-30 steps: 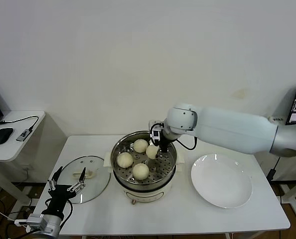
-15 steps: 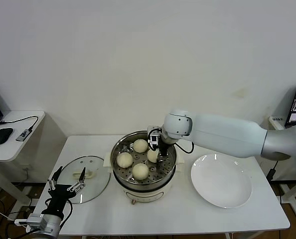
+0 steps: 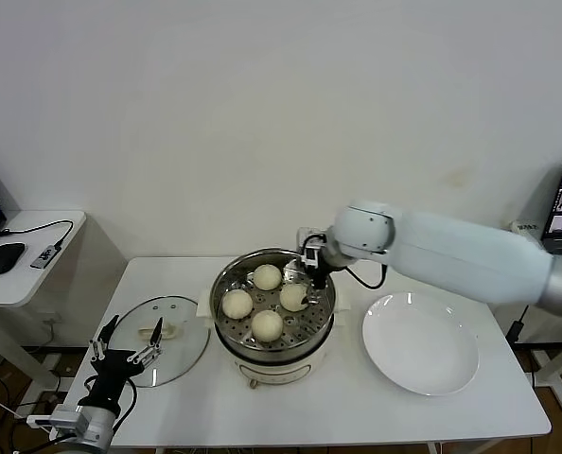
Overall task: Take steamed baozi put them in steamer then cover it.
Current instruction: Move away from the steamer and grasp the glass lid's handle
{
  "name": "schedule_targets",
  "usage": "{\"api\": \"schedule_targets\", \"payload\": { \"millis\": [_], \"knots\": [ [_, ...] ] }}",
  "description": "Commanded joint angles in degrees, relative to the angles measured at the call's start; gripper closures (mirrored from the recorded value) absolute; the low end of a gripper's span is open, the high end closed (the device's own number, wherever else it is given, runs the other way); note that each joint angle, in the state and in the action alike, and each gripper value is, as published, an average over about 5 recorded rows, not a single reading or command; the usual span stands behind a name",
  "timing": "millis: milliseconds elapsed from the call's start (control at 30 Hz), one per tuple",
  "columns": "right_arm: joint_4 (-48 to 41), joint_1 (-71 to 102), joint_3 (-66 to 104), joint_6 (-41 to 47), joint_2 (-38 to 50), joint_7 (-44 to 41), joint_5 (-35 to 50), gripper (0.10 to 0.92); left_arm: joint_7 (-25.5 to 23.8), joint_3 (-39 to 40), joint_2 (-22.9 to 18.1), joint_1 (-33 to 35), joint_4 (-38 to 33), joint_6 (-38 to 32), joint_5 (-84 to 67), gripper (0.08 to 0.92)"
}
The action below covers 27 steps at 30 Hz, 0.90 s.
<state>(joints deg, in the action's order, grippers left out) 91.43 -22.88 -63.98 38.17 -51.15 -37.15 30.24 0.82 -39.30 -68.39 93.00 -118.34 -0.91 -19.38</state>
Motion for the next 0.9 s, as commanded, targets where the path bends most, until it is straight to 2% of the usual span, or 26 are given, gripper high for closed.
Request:
{"api": "schedule_targets", "payload": {
  "millis": [33, 167, 267, 433, 533, 633, 800, 900],
  "knots": [
    [14.48, 24.71, 24.24, -18.3, 19.75, 22.23, 1.53, 0.203, -0.07, 0.02, -0.15, 0.0, 0.25, -0.06, 0.44, 0.177],
    [15.95, 46.82, 42.11, -28.68, 21.97, 28.23, -3.77, 0.203, -0.18, 0.3, -0.51, 0.33, 0.14, -0.12, 1.08, 0.177],
    [15.87, 60.76, 55.19, -34.73, 18.96, 31.85, -7.59, 0.203, -0.13, 0.4, -1.14, 0.39, 0.19, -0.15, 1.29, 0.177],
    [14.68, 81.66, 77.82, -43.62, 6.15, 32.03, -16.2, 0.203, 0.25, 0.89, -2.17, 0.42, 0.88, -0.27, 2.12, 0.177],
    [14.92, 90.05, 89.34, -47.38, -2.86, 29.07, -21.06, 0.203, 0.74, 1.18, -2.88, 0.3, 1.74, -0.44, 3.34, 0.177],
    [16.48, 96.17, 97.71, -48.94, -11.29, 25.66, -22.48, 0.203, 1.42, 1.54, -3.46, 0.14, 2.78, -0.86, 5.64, 0.177],
    [19.39, 103.84, 107.23, -49.6, -21.76, 21.6, -26.38, 0.203, 4.13, 1.47, -3.92, -0.31, 5.23, -2.41, 18.96, 0.177],
    [20.43, 107.65, 108.69, -49.33, -25.36, 22.21, -28.64, 0.203, 7.06, -0.01, -4.28, -0.42, 7.57, -5.88, 37.51, 0.177]
  ]
}}
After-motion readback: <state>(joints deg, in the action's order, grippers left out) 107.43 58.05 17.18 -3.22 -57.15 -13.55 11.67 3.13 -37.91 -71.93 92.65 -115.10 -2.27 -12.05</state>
